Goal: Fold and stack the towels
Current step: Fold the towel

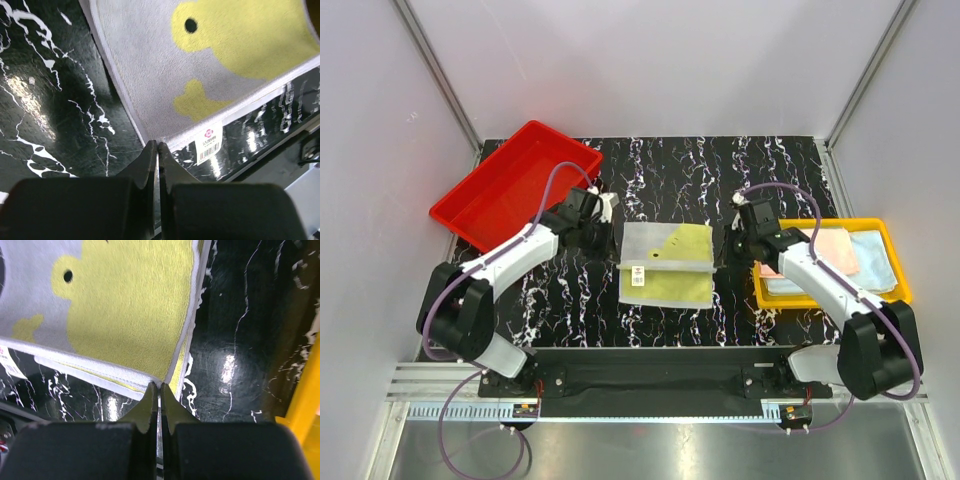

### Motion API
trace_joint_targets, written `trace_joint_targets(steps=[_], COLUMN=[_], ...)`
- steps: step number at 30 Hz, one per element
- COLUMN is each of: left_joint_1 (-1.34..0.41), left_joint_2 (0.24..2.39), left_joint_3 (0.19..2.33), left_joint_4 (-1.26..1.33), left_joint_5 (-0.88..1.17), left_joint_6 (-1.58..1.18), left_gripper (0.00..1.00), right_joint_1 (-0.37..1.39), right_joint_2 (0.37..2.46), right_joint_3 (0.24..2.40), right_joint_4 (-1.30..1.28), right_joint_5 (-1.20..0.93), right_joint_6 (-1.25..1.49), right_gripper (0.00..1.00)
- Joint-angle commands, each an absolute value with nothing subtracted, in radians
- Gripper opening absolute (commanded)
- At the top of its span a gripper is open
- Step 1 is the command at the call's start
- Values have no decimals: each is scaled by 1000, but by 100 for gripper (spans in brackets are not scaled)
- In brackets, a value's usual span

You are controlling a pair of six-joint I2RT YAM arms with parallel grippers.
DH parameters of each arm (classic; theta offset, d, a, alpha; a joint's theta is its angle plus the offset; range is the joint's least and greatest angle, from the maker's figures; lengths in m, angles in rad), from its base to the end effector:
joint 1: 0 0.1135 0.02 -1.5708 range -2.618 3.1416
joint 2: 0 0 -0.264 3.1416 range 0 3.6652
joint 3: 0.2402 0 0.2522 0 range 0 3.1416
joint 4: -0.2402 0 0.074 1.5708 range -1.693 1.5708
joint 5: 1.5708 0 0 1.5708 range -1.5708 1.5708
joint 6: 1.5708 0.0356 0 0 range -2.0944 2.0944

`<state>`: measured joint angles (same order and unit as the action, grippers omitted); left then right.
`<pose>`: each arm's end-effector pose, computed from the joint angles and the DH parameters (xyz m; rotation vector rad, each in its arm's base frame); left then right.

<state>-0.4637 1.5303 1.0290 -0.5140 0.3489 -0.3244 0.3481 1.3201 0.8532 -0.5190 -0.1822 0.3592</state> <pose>0.2715 -0.1494 0.2209 0.3195 2.6528 -0.7264 0.2426 0.0949 0.2217 -0.0573 2.6113 0.4960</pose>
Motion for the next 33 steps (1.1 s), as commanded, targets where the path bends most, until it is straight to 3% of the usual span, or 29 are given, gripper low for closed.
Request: trace_joint_targets(steps=[1,16,21,24,29,33], left_joint_1=[-475,-520,-522,-522,-523,-529], left_joint_2=[1454,1473,1453,1428,1431,1404], left_joint_3=[1075,897,890,897,1008,921], left_joint_4=[-515,-449,-449,-446,-529,-483], left_joint_5=[287,244,209,190,173,186], left_joint_6=[-370,-410,-419,-426,-405,-422], left_gripper=[0,0,0,0,0,0], right_joint_1=[363,414,420,423,423,443], right_joint_2=[1250,1189,1203,1195,1192,1141], right_joint_3=[919,686,686,689,799,695], right_joint_4=[-618,-526,-520,-505,-603,-571], right_joint_5=[-36,-124,-118,-135,-98,-132], right_joint_6=[367,508,518,511,486,525], right_gripper=[0,3,7,0,0,4])
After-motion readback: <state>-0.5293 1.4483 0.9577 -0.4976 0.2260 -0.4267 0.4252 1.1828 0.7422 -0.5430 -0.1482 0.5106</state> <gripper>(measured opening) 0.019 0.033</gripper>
